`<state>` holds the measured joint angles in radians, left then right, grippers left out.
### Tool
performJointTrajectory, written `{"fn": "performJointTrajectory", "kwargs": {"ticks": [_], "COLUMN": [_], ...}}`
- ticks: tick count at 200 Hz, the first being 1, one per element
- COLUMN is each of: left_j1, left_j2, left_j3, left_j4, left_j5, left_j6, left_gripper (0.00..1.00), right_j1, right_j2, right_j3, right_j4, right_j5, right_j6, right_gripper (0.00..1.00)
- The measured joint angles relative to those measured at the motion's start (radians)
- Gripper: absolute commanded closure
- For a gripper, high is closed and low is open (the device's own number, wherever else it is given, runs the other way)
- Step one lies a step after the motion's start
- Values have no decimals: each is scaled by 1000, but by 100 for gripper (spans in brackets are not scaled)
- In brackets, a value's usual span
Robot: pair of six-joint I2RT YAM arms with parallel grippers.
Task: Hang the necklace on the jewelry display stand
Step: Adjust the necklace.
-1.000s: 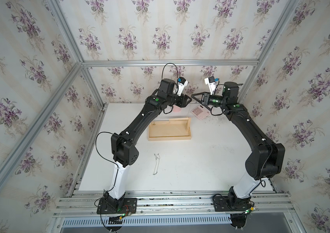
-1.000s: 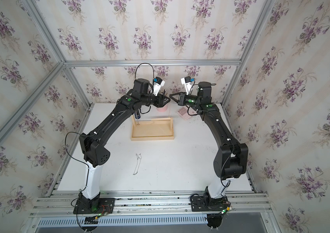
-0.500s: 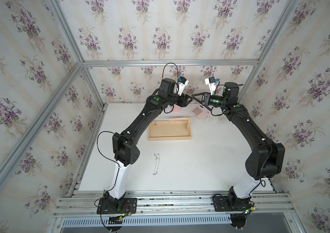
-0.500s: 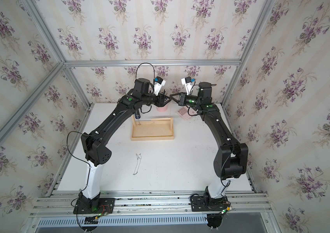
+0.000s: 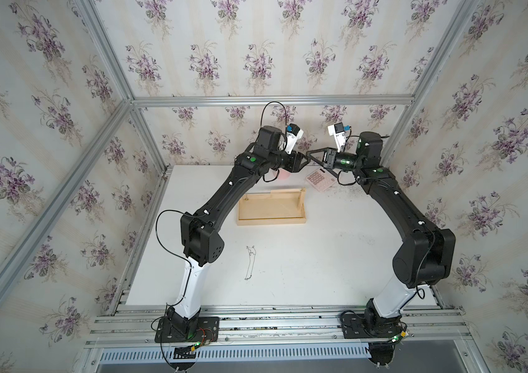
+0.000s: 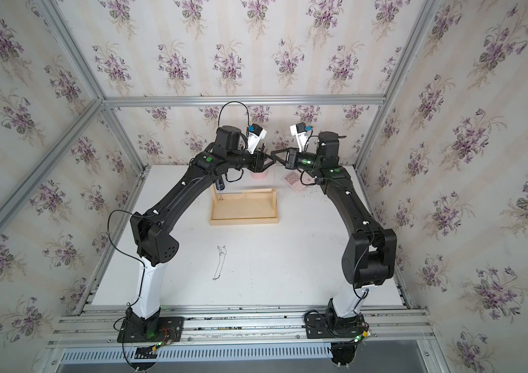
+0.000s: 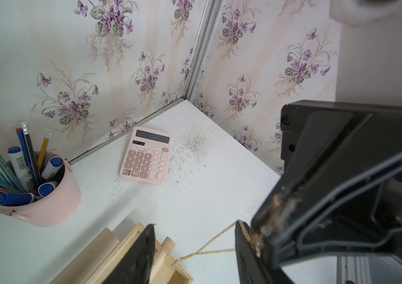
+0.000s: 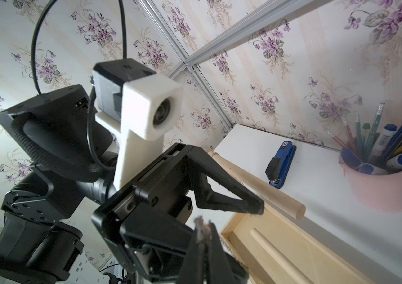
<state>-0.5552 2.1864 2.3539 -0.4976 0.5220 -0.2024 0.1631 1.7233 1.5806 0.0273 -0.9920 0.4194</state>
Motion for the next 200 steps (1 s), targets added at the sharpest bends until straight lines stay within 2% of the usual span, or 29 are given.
{"fn": "performJointTrajectory", "kwargs": {"ticks": [69,200], "left_j1": [-1,-1], "left_j2": [5,-13], "left_j3": [-17,-39], "left_j4": [18,40], "left_j5": [34,50], "left_j6": [-16,-32], "left_gripper": [45,45], "right_j1": [0,-19], "right_j2": [-2,-10], "right_j3": [-14,-77], "right_j4": [43,238], "right_j5": [-30,-121], "right_j6": [34,206], "right_gripper": [94,94]}}
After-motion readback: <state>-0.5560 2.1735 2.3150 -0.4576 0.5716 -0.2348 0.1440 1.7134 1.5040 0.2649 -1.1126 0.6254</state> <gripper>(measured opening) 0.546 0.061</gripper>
